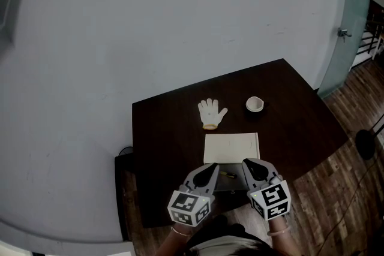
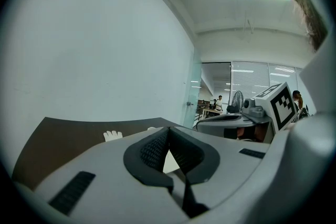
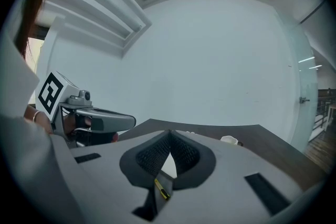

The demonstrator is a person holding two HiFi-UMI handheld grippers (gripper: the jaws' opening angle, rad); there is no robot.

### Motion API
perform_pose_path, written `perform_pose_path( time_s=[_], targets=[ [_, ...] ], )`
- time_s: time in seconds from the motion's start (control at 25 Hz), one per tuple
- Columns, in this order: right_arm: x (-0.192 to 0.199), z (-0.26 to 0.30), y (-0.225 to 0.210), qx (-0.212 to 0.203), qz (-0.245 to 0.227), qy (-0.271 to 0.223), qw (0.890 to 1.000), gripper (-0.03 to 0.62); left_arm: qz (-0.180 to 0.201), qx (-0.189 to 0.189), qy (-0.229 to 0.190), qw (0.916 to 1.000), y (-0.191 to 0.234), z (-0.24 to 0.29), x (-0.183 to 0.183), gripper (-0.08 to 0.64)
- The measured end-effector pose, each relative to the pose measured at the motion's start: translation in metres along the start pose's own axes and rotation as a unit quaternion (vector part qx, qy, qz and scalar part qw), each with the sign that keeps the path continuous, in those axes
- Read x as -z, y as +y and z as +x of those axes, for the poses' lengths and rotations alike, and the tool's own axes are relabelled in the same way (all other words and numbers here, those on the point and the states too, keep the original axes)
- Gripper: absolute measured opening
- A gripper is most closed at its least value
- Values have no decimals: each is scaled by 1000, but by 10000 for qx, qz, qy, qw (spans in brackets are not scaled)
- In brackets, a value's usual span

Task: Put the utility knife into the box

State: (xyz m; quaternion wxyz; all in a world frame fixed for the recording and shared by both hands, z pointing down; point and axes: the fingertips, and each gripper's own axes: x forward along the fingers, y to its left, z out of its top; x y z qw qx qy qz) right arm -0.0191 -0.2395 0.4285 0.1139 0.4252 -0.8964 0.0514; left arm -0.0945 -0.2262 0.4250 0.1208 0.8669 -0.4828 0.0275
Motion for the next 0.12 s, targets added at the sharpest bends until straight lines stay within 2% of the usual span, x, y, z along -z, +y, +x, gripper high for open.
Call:
perform_pose_path(
  time_s=[0.12],
  targets=[
    [0, 3, 0, 0, 6, 23, 10000, 6, -19, 5, -6, 10000, 3, 1, -1, 18]
  ],
)
